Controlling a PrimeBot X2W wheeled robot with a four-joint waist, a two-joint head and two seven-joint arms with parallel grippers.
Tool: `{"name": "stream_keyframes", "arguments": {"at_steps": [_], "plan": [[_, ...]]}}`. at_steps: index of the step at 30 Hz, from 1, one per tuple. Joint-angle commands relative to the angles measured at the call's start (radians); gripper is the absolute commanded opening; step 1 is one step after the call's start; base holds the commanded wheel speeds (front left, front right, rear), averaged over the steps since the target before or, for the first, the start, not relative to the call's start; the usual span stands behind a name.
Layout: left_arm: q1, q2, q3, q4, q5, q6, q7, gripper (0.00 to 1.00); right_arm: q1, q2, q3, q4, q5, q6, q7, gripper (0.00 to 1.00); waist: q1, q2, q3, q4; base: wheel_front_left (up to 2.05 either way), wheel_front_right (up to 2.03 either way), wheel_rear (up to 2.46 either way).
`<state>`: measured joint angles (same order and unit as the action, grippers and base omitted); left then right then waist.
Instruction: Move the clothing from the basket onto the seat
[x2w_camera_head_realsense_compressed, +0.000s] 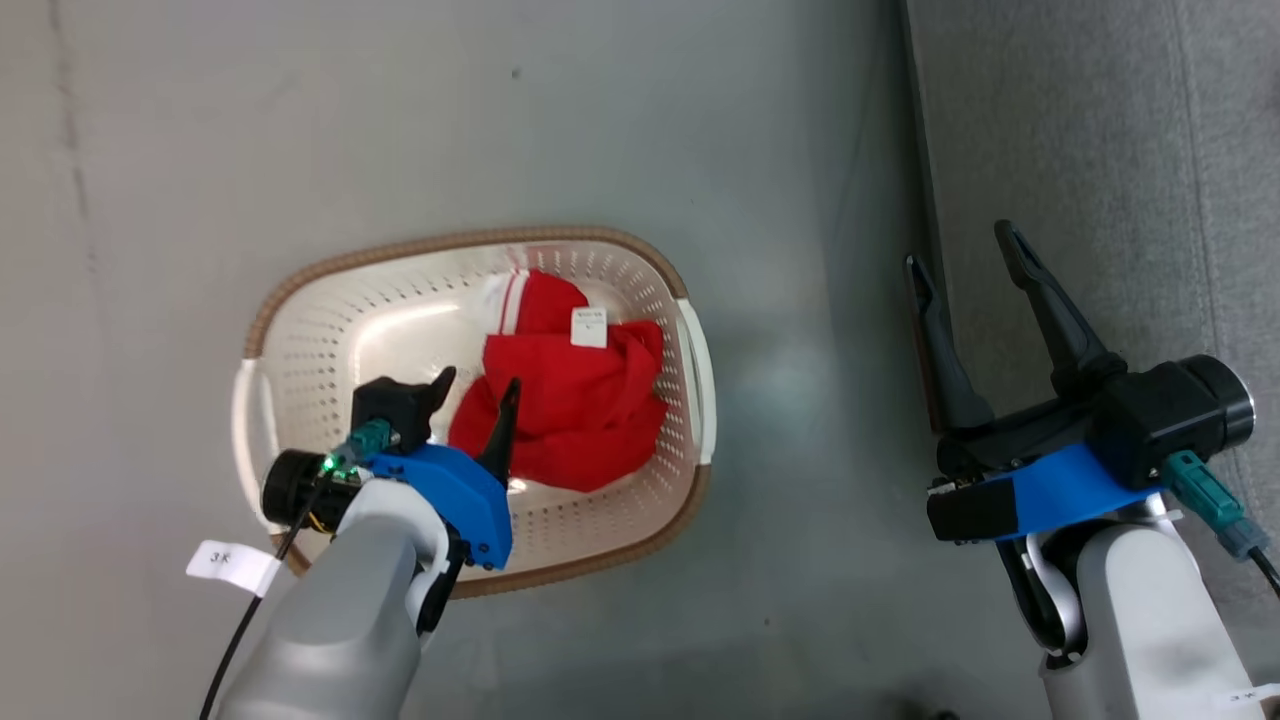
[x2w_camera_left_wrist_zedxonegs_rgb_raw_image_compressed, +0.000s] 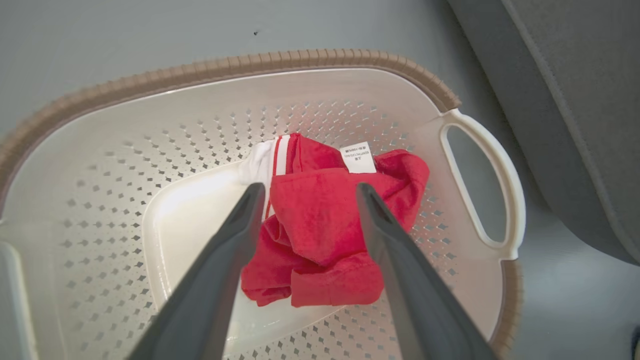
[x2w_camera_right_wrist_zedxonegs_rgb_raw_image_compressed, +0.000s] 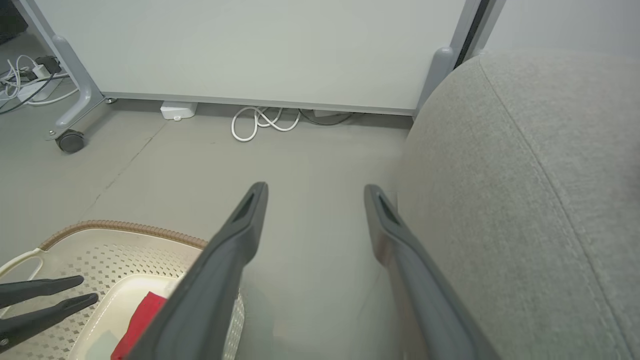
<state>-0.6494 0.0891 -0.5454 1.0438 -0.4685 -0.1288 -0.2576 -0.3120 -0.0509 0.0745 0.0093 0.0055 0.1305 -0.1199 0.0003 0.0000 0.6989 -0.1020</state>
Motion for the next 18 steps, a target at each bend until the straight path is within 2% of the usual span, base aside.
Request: {"name": "stream_keyframes", "arguments": {"at_steps": [1,10,18], "plan": [[-0.028,0.004,0.0,0.015,-0.006,-0.002,-0.002,1.0,-0.018,0.001,0.004,-0.008,0.006,0.0,-0.011,1.0,-0.0003,0.0,0.082,-0.046,0.0,0.0,0.0],[-0.142,0.017,0.014,0.144,-0.046,0.001,0.01,1.0,-0.05,0.001,0.032,-0.023,0.01,0.0,-0.053,1.0,-0.0003,0.0,0.208,-0.088,0.0,0.0,0.0],[-0.202,0.027,0.039,0.202,-0.085,0.009,0.056,1.0,-0.073,0.001,0.069,-0.009,0.055,0.0,-0.092,1.0,-0.0003,0.0,0.271,-0.129,0.0,0.0,0.0]]}}
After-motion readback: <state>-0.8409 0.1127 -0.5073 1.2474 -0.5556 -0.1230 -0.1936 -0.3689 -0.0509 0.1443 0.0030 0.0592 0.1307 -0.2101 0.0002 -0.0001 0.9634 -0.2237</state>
